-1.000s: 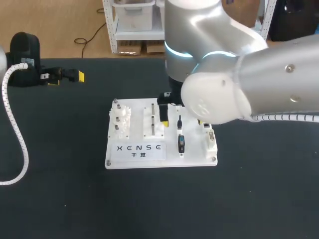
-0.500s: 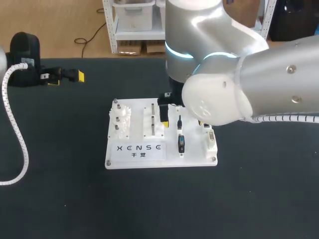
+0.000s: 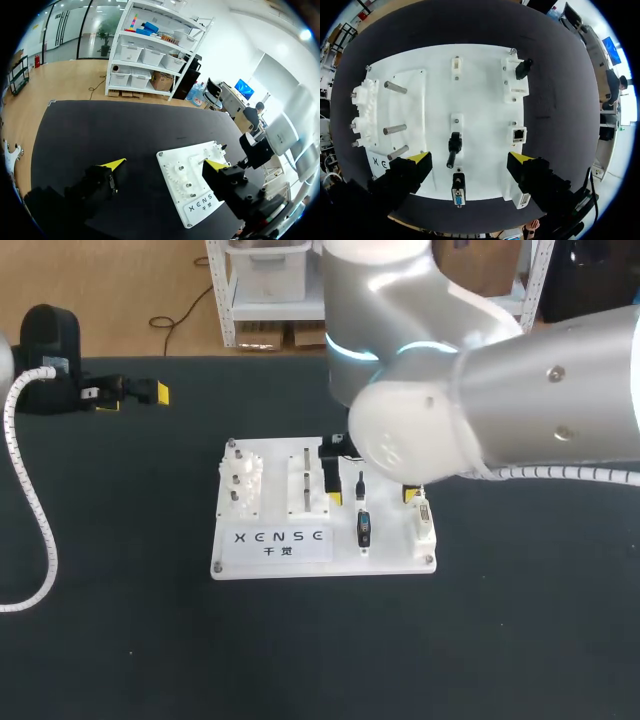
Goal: Insert the USB connector, Ethernet cable, and multi-pin plug into their matching sockets one by one.
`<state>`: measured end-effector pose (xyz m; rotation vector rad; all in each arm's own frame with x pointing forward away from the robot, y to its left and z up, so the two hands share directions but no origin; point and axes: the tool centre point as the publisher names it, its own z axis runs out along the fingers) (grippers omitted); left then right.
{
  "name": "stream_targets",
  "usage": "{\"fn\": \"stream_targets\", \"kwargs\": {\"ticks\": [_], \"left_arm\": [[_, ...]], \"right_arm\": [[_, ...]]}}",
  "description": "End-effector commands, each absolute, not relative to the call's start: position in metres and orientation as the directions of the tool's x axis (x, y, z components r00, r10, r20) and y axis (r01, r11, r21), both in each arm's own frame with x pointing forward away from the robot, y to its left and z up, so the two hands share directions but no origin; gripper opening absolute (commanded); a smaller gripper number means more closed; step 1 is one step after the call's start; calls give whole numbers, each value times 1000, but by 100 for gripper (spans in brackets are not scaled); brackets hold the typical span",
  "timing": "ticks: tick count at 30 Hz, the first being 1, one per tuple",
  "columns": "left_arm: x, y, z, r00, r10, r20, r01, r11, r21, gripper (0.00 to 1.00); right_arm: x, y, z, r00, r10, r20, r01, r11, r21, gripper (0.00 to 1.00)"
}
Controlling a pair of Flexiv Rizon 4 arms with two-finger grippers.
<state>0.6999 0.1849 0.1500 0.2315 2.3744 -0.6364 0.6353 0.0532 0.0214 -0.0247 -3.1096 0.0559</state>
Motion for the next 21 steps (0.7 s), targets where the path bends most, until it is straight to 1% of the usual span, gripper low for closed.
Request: {"fn": "stream_targets", "kwargs": {"ticks": [1,9,11,12,13,15,16,19,21], "left_arm": [[700,185,150,-767,0,-642,321,866,-383,100],[700,185,150,-767,0,-642,321,866,-383,100],[700,185,150,-767,0,-642,321,866,-383,100],[700,185,150,-767,0,-642,321,866,-383,100],[700,185,150,-767,0,-642,321,866,-383,100],[700,185,150,-767,0,-642,321,866,-383,100],[700,185,150,-767,0,-642,321,866,-383,100],[700,185,150,-767,0,-642,321,866,-383,100],[700,185,150,-767,0,-642,321,866,-383,100]], "right_arm": [[646,60,22,-998,23,63,20,998,-56,100],[654,59,22,-998,34,57,30,997,-71,100],[655,60,23,-998,31,48,27,997,-75,98],[656,61,24,-999,29,41,26,997,-75,86],[656,61,24,-999,28,38,25,997,-75,81],[655,63,26,-999,19,26,17,997,-78,75],[655,63,27,-1000,16,25,14,997,-76,65],[653,64,27,-1000,3,11,2,997,-79,56],[653,64,27,-1000,-7,6,-8,997,-82,56]]}}
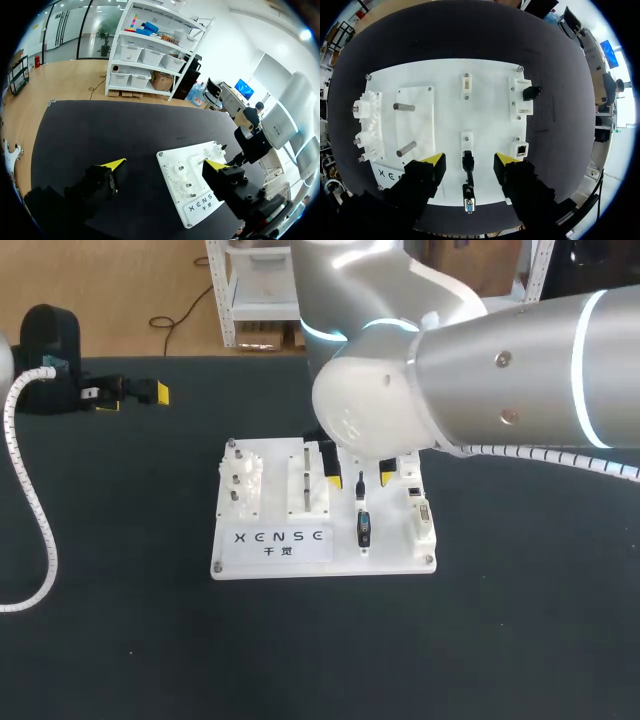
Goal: Insert the USB connector, Ethernet cable, and multi-pin plug into their matching sockets one by one.
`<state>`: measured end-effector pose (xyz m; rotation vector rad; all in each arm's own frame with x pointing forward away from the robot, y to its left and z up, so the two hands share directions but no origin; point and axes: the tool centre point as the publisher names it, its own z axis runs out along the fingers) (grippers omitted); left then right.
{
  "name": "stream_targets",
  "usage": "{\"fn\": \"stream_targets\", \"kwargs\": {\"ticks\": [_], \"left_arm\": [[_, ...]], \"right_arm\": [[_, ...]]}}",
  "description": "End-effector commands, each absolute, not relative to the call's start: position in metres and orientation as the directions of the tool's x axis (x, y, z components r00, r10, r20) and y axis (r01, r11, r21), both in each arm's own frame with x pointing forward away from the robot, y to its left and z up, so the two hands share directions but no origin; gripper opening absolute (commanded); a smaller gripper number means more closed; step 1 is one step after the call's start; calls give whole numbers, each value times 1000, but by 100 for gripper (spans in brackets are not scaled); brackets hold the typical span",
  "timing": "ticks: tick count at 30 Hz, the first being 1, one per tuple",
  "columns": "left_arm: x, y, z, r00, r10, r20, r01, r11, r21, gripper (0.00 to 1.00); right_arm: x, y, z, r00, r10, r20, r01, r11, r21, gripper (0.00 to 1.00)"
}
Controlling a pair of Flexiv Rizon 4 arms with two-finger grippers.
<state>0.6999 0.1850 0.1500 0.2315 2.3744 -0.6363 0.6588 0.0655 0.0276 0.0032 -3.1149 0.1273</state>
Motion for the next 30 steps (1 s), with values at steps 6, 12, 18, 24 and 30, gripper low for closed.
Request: {"fn": "stream_targets", "kwargs": {"ticks": [6,12,18,24,30], "left_arm": [[700,185,150,-767,0,-642,321,866,-383,100],[700,185,150,-767,0,-642,321,866,-383,100],[700,185,150,-767,0,-642,321,866,-383,100],[700,185,150,-767,0,-642,321,866,-383,100],[700,185,150,-767,0,-642,321,866,-383,100]], "right_arm": [[647,62,23,-999,-34,-6,-34,997,-74,58],[646,59,18,-999,-45,-13,-44,997,-65,63],[647,56,19,-999,-43,-27,-42,998,-52,60],[646,55,19,-998,-52,-44,-50,998,-49,49],[644,55,18,-998,-52,-47,-50,998,-46,44]]}}
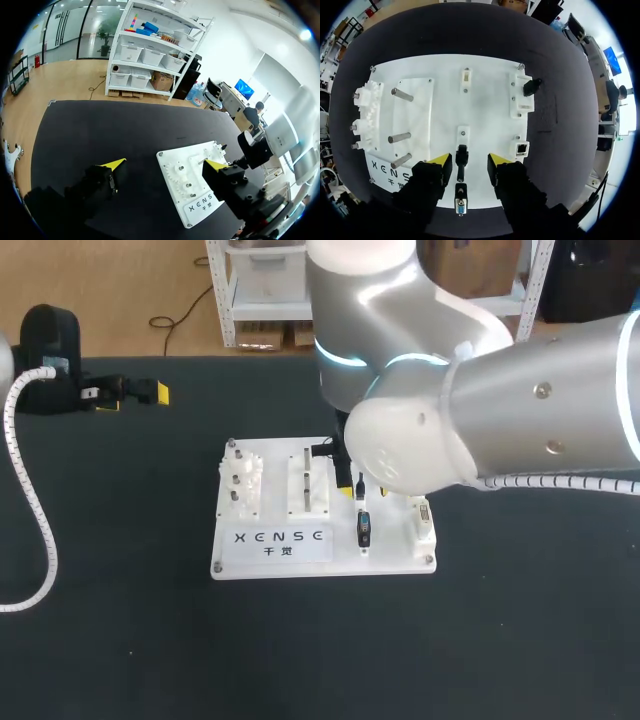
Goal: Insert the USB connector, Ethernet cable, and multi-pin plug into their matching sockets one by one.
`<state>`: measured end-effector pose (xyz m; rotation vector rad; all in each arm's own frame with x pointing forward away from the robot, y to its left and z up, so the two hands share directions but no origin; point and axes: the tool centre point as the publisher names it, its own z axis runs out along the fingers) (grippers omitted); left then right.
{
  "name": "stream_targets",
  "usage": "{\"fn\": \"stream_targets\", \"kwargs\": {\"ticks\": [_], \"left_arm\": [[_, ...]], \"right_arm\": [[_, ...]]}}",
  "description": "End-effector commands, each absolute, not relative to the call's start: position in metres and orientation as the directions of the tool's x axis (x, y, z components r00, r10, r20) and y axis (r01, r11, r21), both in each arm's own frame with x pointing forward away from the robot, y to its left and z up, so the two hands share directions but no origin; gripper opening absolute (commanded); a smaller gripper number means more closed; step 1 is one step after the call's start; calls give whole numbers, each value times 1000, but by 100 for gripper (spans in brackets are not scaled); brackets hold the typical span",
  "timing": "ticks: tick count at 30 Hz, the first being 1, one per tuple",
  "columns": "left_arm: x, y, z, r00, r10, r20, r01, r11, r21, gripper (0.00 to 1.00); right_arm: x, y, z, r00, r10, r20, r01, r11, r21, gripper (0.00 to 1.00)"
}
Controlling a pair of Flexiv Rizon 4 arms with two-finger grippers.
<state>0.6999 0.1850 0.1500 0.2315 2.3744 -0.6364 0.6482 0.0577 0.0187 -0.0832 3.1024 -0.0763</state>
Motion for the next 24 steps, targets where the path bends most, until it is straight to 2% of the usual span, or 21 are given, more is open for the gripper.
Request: {"fn": "stream_targets", "kwargs": {"ticks": [1,14,24], "left_arm": [[700,185,150,-767,0,-642,321,866,-383,100],[700,185,150,-767,0,-642,321,866,-383,100],[700,185,150,-767,0,-642,321,866,-383,100]], "right_arm": [[644,55,17,-997,-53,-47,-50,998,-46,44],[643,57,14,-997,-51,-57,-49,998,-37,35],[648,59,12,-997,-45,-61,-43,998,-42,37]]}}
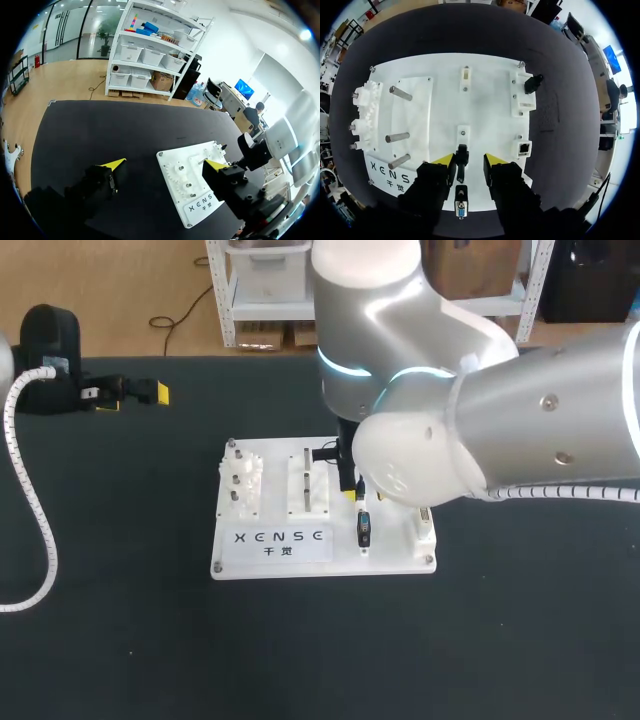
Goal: Insert the USB connector, Ethernet cable, and multi-pin plug into their matching sockets one by one.
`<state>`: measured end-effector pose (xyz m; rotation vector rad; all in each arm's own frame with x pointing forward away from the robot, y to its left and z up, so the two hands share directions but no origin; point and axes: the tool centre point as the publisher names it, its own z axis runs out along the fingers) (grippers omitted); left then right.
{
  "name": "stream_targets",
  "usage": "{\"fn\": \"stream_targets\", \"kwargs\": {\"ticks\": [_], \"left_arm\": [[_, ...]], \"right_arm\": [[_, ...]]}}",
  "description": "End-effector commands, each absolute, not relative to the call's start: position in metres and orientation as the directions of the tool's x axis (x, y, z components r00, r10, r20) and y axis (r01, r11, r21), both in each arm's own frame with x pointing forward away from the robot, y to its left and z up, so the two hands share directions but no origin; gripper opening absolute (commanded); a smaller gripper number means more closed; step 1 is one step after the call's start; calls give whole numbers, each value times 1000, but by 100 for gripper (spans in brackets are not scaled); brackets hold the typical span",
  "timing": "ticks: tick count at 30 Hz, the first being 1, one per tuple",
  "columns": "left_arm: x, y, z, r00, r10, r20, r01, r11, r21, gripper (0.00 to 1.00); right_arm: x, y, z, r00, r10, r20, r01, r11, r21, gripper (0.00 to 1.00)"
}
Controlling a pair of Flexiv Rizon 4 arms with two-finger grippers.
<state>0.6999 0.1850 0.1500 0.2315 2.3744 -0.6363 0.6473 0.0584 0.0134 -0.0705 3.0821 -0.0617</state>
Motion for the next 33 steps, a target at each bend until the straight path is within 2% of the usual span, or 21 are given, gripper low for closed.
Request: {"fn": "stream_targets", "kwargs": {"ticks": [1,17,21,26,33], "left_arm": [[700,185,150,-767,0,-642,321,866,-383,100],[700,185,150,-767,0,-642,321,866,-383,100],[700,185,150,-767,0,-642,321,866,-383,100],[700,185,150,-767,0,-642,321,866,-383,100],[700,185,150,-767,0,-642,321,866,-383,100]], "right_arm": [[648,59,12,-997,-45,-60,-42,998,-42,38],[654,62,13,-998,-17,-61,-14,999,-45,38],[654,62,13,-998,-16,-63,-13,999,-43,32],[655,60,13,-998,-10,-64,-7,999,-42,12],[654,59,12,-998,-13,-59,-10,999,-46,2]]}}
